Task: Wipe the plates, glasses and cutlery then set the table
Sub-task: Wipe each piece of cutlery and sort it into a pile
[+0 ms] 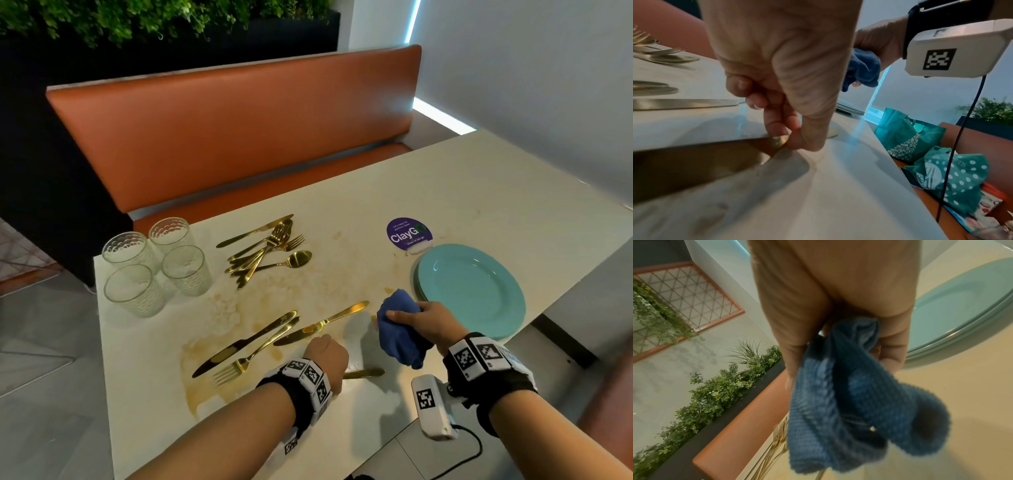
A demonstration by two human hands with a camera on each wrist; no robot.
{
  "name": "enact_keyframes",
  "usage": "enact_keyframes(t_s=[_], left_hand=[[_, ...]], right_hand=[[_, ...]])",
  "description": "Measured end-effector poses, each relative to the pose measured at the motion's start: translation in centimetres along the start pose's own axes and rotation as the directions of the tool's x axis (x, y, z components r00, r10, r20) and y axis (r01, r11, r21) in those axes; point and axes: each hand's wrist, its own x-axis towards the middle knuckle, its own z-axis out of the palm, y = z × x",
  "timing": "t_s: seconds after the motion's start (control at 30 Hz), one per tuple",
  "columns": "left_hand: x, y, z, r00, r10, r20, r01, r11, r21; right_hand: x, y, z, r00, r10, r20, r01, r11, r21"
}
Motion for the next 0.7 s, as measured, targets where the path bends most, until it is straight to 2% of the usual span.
enact_keyframes(t_s=[0.17,0.27,0.37,0.47,0.57,0.63,0.7], left_hand=[[-0.6,-2.0,-1.6,0.999,-0.023,0.024,0.029,0.947,-0.320],[-0.7,-4.7,-3.2,0.995,-0.098,-0.001,0.077,0.795,-0.602],[-1.1,-7.2,-5.2,0.978,-0.203,-0.045,0.086,0.593,-0.801],[-1.6,-8.2,-6.7,0.965,-0.245,-0.097,0.030,0.467,-0.884],[-1.6,-7.6,-7.5,0.963,-0.237,-0.125,-0.038,0.342,-0.939],[-1.7,-7.0,-7.7,0.954,-0.257,-0.157,-0.087,0.267,-0.960],[-1.7,-6.9,-7.9,0.939,-0.300,-0.170,-0.108,0.212,-0.971]], right_hand=[[-0.3,0.2,0.3,1.000,-0.007,-0.012,0.007,0.999,0.035],[-0.5,0.3,0.3,0.998,-0.058,-0.014,0.059,0.994,0.092],[-1.4,-0.4,0.7,0.990,-0.119,0.072,0.105,0.978,0.182],[-2.2,-1.8,1.9,0.970,-0.180,0.164,0.135,0.958,0.254],[-2.6,-3.9,3.7,0.945,-0.246,0.214,0.187,0.946,0.265],[-2.6,-5.1,5.1,0.937,-0.288,0.200,0.244,0.945,0.217],[-2.4,-5.7,6.1,0.950,-0.288,0.122,0.257,0.940,0.224]])
